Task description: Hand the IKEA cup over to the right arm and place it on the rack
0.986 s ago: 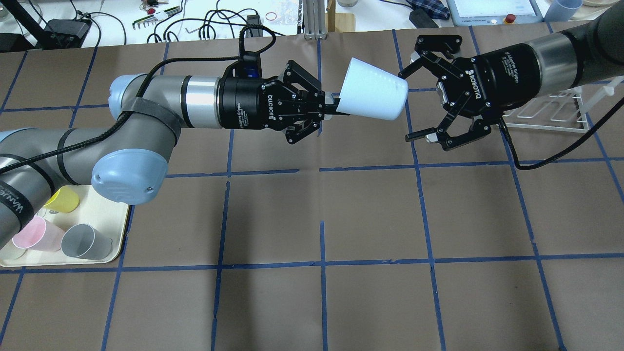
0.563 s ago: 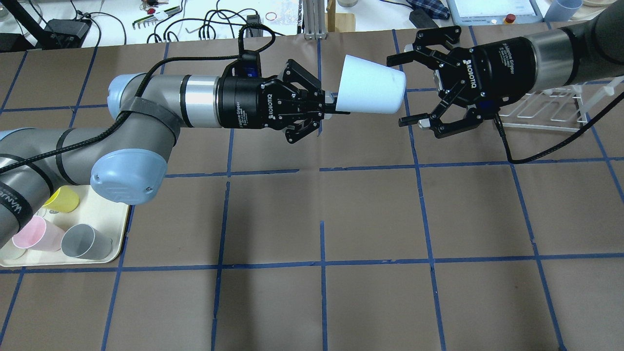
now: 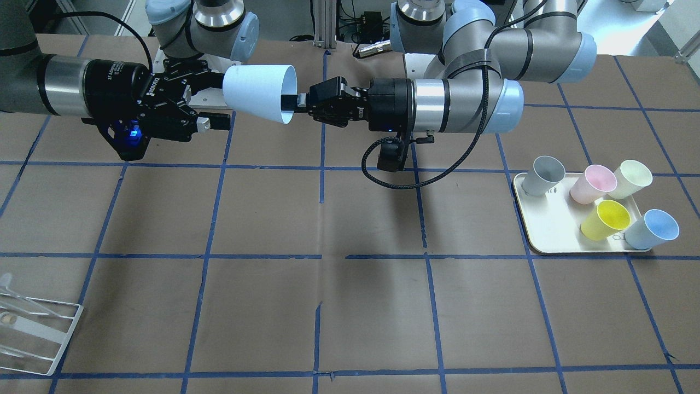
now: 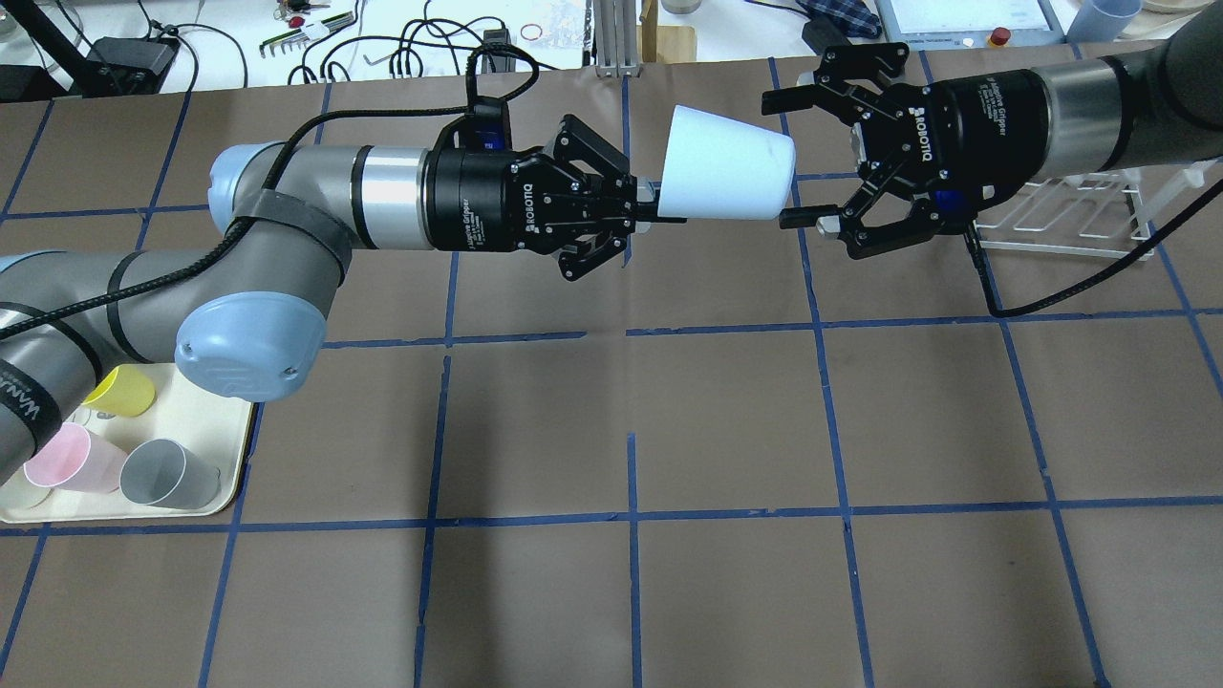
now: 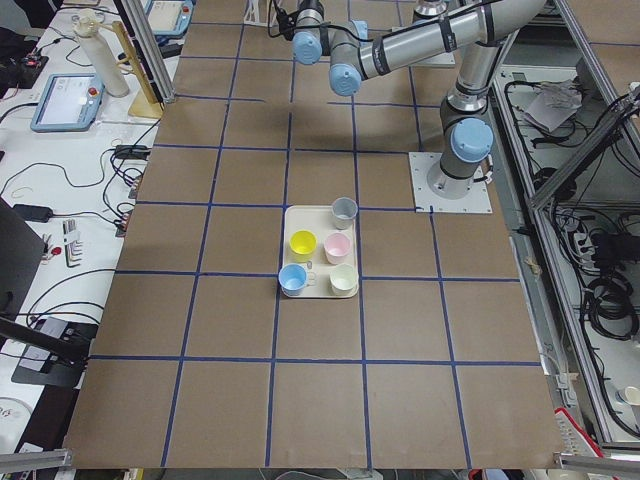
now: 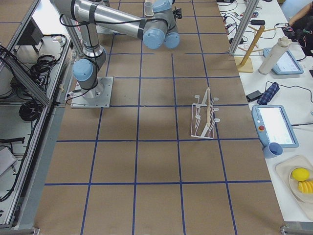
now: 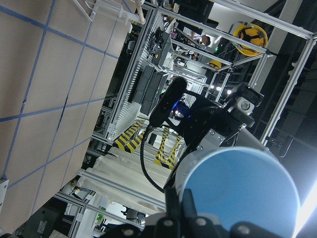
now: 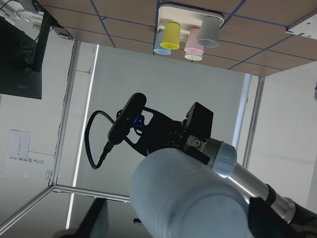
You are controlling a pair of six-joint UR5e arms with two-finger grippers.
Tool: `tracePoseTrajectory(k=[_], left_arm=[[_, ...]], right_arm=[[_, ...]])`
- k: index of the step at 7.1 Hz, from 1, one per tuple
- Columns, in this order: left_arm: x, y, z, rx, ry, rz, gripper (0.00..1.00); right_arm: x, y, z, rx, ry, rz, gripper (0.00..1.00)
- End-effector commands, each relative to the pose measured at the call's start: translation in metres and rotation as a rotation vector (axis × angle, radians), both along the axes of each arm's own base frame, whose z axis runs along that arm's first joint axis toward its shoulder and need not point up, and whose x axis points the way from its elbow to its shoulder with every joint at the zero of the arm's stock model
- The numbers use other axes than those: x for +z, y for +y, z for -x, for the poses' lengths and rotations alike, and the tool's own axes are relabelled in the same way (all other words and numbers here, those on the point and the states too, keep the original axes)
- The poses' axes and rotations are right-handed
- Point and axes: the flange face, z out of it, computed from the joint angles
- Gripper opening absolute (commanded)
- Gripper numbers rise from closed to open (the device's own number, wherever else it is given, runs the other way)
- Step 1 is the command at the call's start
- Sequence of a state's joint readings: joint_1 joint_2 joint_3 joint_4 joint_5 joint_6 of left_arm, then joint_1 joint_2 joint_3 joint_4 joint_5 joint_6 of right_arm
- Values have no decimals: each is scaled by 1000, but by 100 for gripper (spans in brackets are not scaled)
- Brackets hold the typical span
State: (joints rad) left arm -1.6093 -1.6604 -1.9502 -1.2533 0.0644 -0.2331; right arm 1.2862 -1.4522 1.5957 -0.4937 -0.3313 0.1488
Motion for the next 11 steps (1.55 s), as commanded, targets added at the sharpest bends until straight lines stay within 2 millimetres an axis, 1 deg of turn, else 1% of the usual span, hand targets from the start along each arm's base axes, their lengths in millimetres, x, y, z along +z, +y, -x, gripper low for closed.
tracePoseTrajectory(k=[1,5,7,8,9,11], left_arm=[[1,0,0,0,0,1,0],[1,0,0,0,0,3,0],[1,0,0,0,0,3,0],[1,1,0,0,0,1,0],[1,0,0,0,0,3,0],[1,0,0,0,0,3,0]], right_arm=[[-1,7,-3,-3,-18,-56,100],[-8,13,-6,4,-23,-75,100],[-6,15,-7,6,-22,-74,100],[-6,14,-7,1,-23,-74,98],[-5,15,-8,3,-23,-72,85],[-4,15,-8,3,-22,-69,78]])
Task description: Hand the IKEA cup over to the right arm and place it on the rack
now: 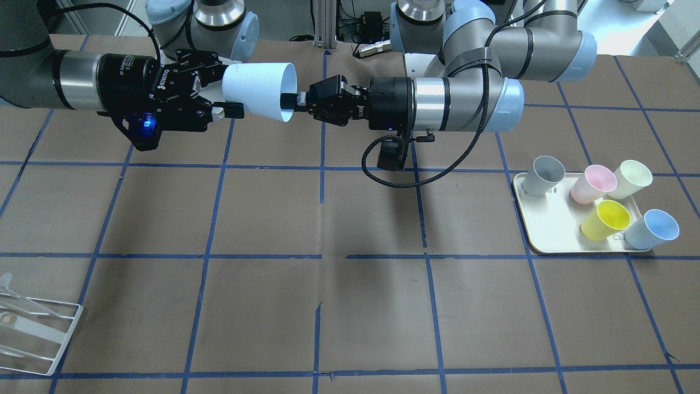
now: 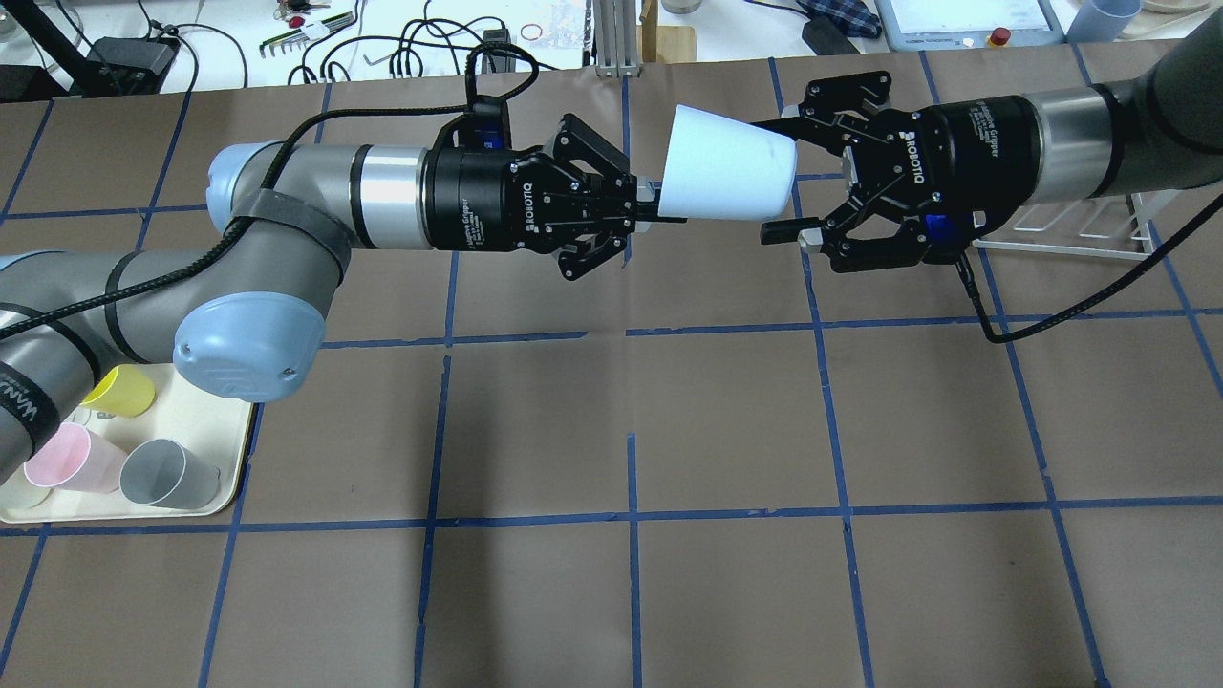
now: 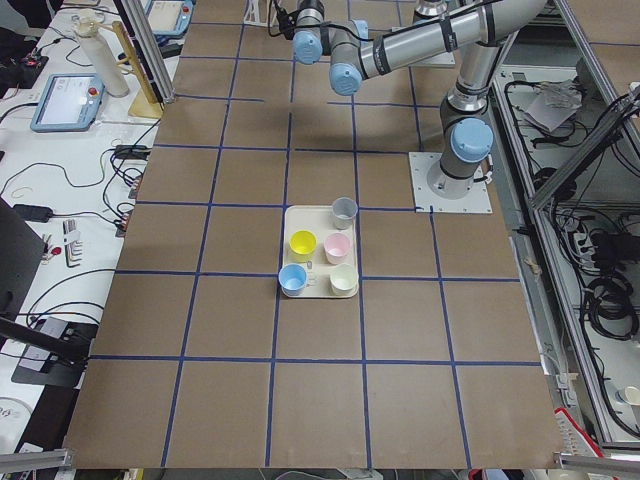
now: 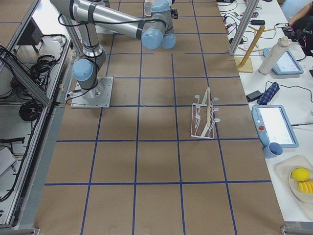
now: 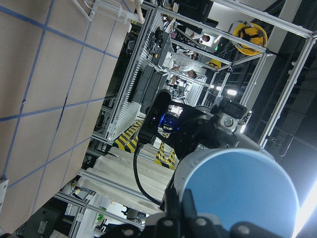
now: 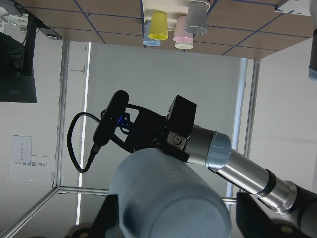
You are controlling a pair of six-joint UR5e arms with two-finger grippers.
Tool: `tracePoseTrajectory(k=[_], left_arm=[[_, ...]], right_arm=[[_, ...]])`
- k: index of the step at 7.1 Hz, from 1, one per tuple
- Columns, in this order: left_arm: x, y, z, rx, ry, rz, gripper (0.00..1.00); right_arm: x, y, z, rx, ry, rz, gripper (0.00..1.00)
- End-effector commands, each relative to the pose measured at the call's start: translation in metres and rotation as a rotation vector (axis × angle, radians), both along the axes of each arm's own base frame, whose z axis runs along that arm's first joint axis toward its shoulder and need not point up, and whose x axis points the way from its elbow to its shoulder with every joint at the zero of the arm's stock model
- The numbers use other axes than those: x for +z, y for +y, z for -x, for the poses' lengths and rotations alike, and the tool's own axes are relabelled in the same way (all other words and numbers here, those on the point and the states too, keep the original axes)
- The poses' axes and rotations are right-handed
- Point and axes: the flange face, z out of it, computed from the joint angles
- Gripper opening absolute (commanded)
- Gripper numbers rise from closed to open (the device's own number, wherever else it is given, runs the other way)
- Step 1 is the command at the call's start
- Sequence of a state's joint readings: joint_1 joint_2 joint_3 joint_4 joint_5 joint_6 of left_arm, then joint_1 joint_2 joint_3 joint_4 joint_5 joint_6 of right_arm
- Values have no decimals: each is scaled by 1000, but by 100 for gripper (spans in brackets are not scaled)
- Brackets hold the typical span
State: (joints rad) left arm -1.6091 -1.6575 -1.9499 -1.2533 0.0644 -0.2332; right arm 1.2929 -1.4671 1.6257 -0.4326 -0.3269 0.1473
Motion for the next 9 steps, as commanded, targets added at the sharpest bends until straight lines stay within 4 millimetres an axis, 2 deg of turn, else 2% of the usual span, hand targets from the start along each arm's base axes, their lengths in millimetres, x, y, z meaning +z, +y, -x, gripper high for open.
tracePoseTrajectory(k=[1,3,5,7,8,9], left_arm=[[0,0,0,0,0,0,0],[1,0,0,0,0,1,0],[0,-1,0,0,1,0,0],[-3,-4,0,0,1,-8,0],[-4,-2,0,2,-7,-49,28],[2,-1,1,4,-9,-88,48]], right_arm=[[3,1,0,2,3,8,75],[6,0,0,4,6,15,67],[8,0,0,11,10,28,54],[16,-5,3,16,19,48,50],[22,-8,9,39,35,64,50],[30,-11,14,74,64,103,50]])
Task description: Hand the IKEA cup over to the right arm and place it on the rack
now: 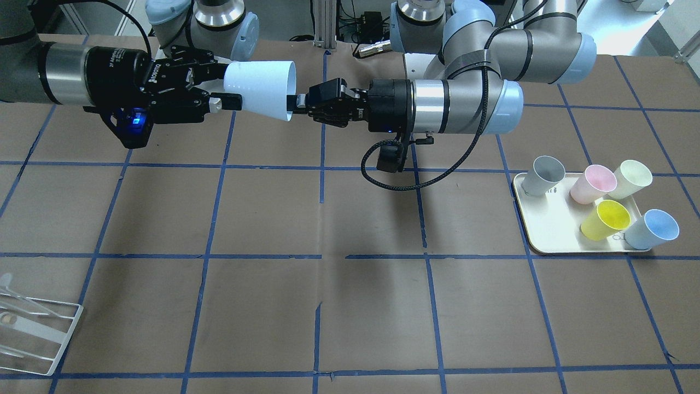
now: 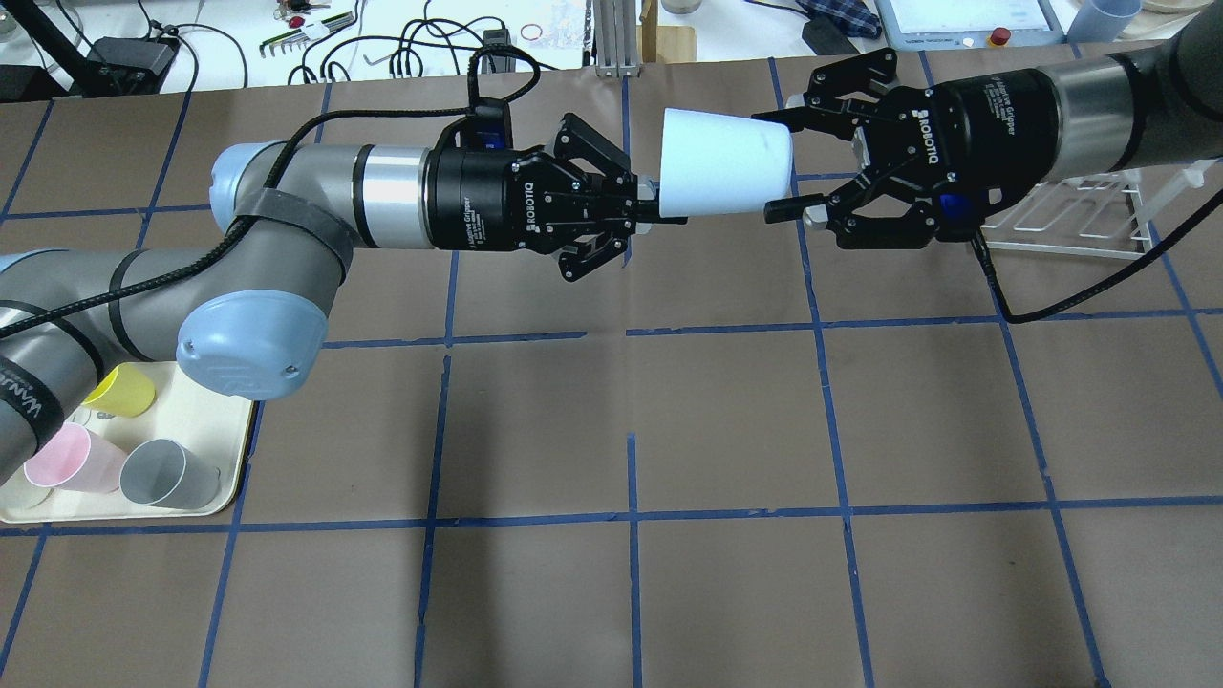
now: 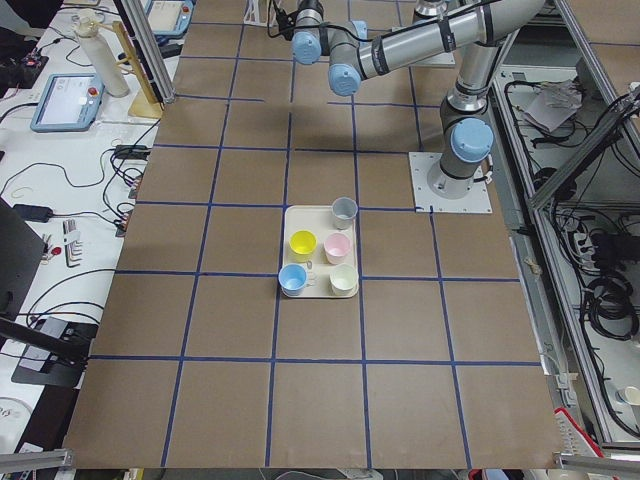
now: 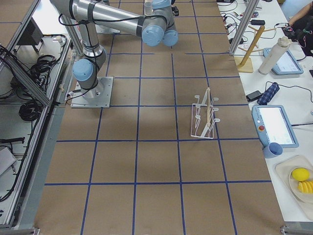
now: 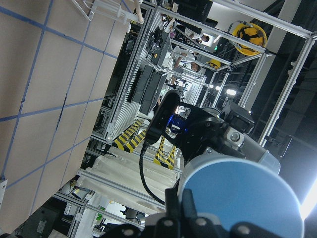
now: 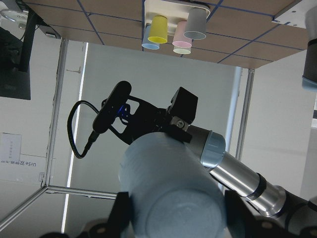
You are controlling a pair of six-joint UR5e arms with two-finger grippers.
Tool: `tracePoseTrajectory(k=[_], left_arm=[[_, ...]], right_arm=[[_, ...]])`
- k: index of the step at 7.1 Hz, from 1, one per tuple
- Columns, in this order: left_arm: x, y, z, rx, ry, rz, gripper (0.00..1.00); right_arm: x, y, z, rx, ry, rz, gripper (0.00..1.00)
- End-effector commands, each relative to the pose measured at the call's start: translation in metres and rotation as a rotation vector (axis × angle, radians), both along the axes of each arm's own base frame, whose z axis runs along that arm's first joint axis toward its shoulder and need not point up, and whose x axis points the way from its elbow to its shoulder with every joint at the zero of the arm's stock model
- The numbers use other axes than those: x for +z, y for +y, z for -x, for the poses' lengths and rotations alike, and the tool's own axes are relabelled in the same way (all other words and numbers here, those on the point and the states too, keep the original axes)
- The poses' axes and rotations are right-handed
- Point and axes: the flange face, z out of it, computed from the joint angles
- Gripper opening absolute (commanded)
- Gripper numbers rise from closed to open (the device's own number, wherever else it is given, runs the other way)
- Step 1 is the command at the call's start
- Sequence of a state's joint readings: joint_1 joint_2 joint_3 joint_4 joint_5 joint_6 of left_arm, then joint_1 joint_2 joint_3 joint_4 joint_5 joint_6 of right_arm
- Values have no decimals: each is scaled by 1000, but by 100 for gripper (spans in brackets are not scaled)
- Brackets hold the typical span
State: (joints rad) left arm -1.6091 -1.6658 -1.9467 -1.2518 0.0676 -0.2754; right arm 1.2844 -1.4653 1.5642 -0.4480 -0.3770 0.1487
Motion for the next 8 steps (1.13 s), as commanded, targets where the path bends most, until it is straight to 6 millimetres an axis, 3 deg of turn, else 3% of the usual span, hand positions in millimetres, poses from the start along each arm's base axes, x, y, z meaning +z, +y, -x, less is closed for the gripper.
tracePoseTrajectory(k=[1,2,4,5,7,8], left_arm=[[3,1,1,3,-4,-49,59],[3,1,1,4,-4,-49,59],[9,0,-4,13,-20,-59,76],[7,-5,-13,26,-93,-50,76],[9,-41,-66,170,-467,5,79],[5,-48,-80,208,-660,47,80]], right_arm=[[13,-7,16,33,45,50,50],[16,-13,34,54,104,93,50],[21,-22,54,147,249,201,50],[29,-29,60,175,312,254,50],[35,-41,77,278,513,389,50],[33,-47,89,358,661,465,50]])
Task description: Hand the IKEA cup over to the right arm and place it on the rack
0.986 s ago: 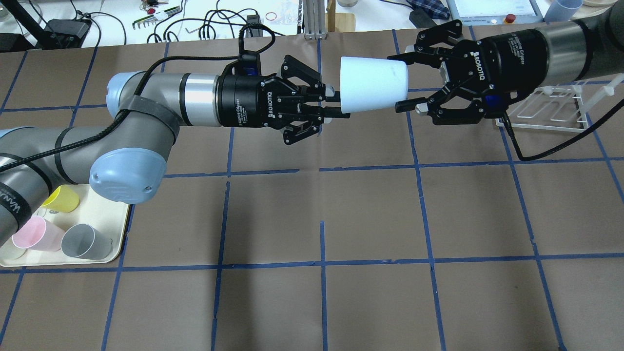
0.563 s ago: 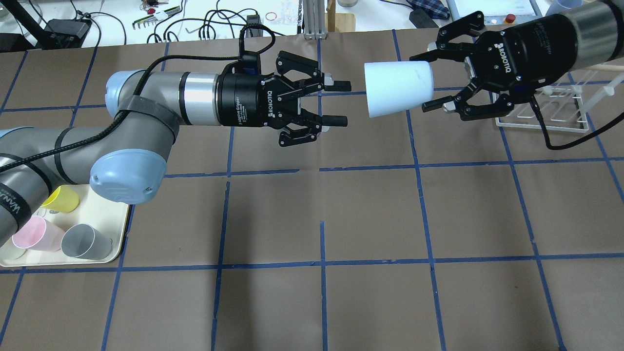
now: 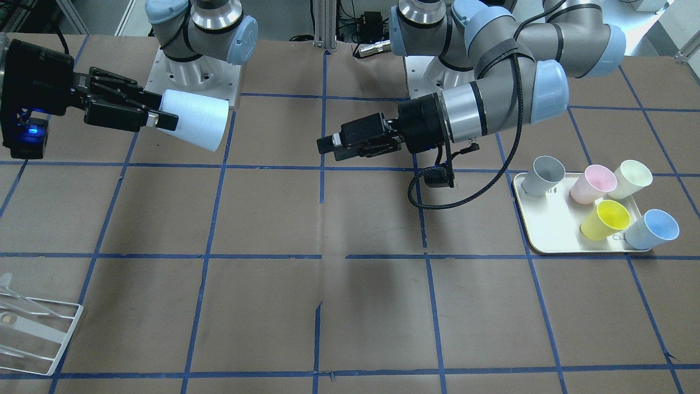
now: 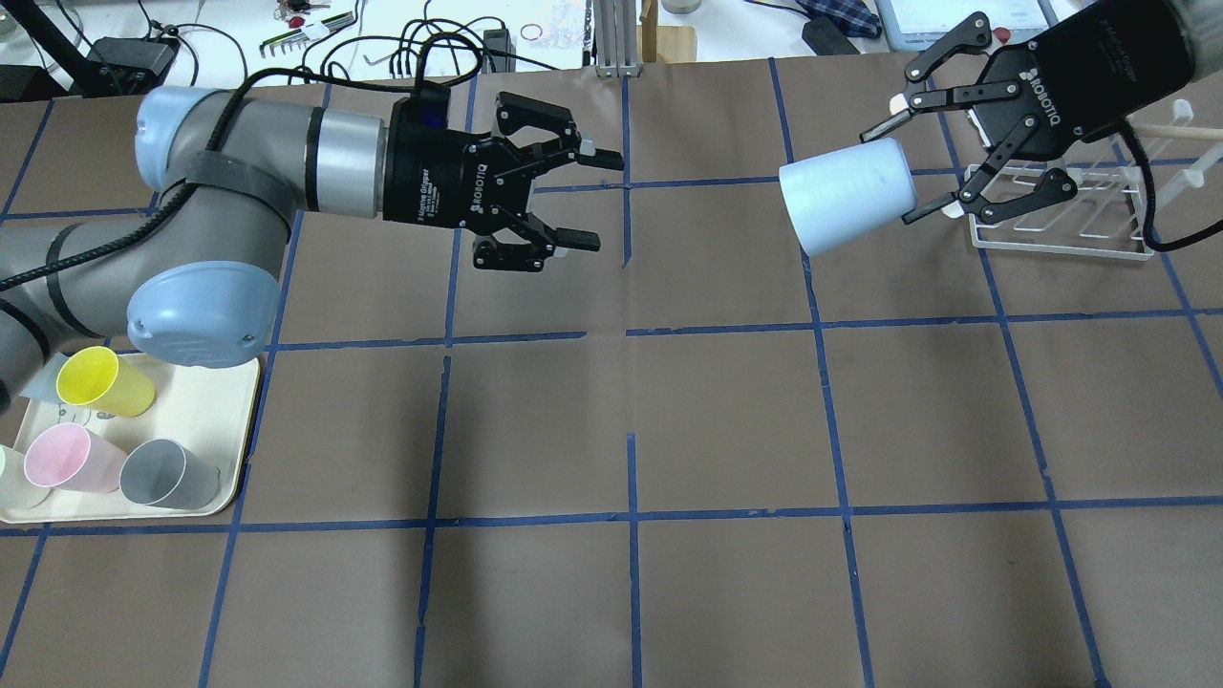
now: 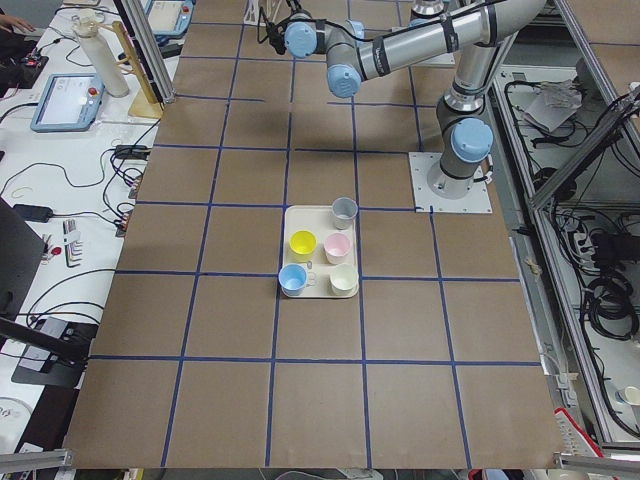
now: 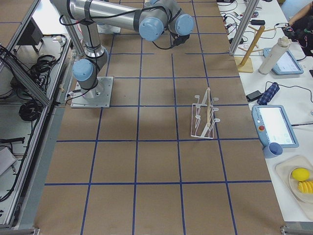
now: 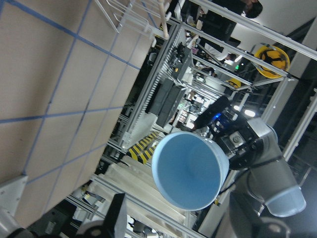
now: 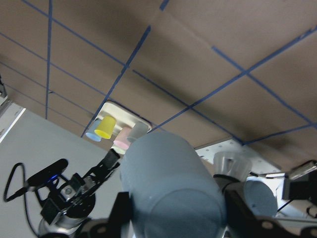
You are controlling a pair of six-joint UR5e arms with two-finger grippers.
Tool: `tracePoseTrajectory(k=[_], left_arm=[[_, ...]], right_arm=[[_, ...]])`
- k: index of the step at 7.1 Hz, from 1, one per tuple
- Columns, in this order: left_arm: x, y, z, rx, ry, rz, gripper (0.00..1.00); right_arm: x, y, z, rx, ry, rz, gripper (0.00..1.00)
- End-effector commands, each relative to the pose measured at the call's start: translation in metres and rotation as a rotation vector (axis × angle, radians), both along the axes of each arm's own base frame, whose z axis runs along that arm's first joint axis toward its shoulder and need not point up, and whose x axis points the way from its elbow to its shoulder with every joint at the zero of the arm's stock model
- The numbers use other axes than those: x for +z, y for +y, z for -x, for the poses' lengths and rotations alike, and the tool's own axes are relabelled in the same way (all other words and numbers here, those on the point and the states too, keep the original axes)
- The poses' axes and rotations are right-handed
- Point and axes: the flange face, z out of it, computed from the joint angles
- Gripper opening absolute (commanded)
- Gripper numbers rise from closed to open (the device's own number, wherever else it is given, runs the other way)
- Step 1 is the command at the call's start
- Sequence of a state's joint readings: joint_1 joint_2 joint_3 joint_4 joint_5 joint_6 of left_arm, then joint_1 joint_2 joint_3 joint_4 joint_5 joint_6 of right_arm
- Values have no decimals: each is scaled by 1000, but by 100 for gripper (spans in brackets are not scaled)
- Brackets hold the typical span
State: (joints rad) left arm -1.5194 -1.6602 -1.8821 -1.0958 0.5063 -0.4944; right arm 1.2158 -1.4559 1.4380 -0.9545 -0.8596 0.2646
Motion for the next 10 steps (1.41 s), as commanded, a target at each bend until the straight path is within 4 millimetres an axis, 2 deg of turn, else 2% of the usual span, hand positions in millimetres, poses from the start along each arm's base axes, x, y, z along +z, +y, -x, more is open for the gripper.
tracePoseTrajectory(k=[1,3,4,5,6,7,8,9,10], left_arm=[[4,-14,-33,74,-374,81,85],[1,-10,-62,-43,-734,203,97],[-4,2,-72,-176,-837,189,100],[10,10,-84,-245,-943,174,100],[36,22,-90,-327,-994,138,100],[70,40,-94,-372,-1043,67,100],[88,51,-100,-394,-1105,77,100],[94,65,-98,-401,-1105,88,100],[89,79,-94,-407,-1101,88,100]], right_arm=[[-3,-14,26,140,296,158,50],[-6,-36,63,298,623,322,50],[-15,-53,81,411,743,390,50],[-26,-70,93,487,809,445,50],[-45,-88,102,534,819,490,50],[-61,-104,110,554,856,519,50],[-66,-112,121,564,944,508,50],[-74,-119,125,565,972,511,50],[-78,-121,127,570,974,516,50]])
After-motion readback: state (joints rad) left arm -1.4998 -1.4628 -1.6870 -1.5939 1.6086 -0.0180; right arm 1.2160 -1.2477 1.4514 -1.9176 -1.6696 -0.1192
